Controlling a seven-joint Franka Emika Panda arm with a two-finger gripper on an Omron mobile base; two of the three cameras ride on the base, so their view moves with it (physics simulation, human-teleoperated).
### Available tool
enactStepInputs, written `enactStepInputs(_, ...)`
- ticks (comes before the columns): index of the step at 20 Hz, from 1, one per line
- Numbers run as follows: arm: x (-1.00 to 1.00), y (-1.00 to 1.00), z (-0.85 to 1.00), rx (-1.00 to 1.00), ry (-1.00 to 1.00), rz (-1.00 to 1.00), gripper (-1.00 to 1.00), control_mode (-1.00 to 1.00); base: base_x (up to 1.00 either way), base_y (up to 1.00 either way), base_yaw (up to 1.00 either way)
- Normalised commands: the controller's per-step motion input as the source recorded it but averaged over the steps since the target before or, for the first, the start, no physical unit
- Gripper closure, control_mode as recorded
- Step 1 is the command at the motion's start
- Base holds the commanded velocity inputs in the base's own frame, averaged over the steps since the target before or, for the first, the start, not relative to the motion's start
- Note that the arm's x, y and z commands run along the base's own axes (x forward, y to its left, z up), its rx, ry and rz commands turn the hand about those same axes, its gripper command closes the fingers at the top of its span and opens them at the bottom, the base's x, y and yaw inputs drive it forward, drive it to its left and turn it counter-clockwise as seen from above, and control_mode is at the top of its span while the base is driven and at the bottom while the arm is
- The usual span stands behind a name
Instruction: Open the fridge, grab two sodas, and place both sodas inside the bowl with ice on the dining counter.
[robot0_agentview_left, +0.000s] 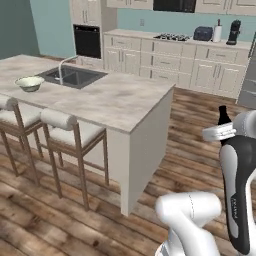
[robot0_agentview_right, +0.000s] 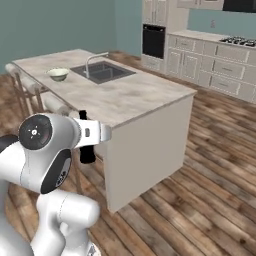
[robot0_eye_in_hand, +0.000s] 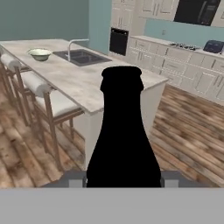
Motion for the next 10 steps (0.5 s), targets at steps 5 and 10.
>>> enactStepInputs(5, 0.00, 0.00, 0.00, 0.00, 0.00, 0.00, 1.00, 1.00, 0.21, 1.00, -0.27)
enactStepInputs(10, 0.00, 0.00, 0.00, 0.00, 0.00, 0.00, 1.00, 1.00, 0.20, 1.00, -0.27)
